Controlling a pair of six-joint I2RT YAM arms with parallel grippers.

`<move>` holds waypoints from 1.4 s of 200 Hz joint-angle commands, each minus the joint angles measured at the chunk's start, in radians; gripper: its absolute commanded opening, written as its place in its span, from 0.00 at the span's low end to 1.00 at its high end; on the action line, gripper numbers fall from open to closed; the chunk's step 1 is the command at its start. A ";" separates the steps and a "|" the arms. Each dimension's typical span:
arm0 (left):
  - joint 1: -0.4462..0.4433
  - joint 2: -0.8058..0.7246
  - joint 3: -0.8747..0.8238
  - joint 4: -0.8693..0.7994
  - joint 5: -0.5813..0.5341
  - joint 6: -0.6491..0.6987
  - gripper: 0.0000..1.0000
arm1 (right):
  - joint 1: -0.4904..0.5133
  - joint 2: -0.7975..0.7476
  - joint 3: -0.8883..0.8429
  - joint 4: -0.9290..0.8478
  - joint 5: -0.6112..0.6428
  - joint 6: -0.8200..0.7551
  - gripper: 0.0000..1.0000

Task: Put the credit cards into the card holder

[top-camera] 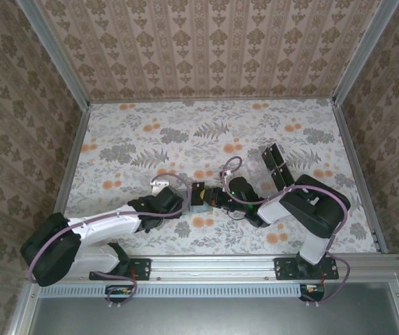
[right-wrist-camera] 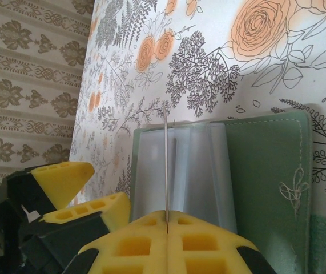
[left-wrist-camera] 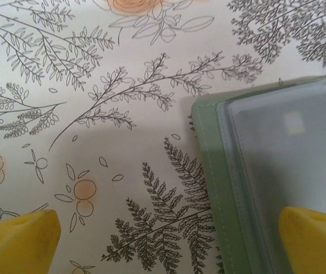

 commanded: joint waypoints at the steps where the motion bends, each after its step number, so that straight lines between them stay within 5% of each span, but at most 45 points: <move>1: -0.004 0.010 -0.016 -0.007 -0.014 -0.007 1.00 | -0.002 0.018 0.020 0.043 -0.016 0.012 0.00; 280: -0.004 0.019 -0.036 -0.017 -0.016 -0.028 1.00 | 0.026 0.136 0.031 0.176 -0.048 0.070 0.00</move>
